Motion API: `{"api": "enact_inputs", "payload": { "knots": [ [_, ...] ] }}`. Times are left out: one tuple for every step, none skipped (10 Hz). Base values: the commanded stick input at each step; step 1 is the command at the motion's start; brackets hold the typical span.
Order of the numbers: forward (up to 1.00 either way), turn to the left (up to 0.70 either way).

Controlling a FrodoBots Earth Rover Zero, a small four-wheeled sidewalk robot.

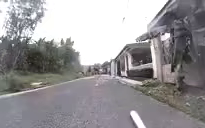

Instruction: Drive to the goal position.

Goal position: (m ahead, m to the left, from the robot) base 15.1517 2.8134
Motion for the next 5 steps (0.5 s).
{"api": "enact_inputs", "payload": {
  "knots": [
    [0.50, -0.16],
    [0.50, -0.09],
    [0.50, -0.01],
    [0.50, 0.00],
    [0.50, 0.00]
  ]
}}
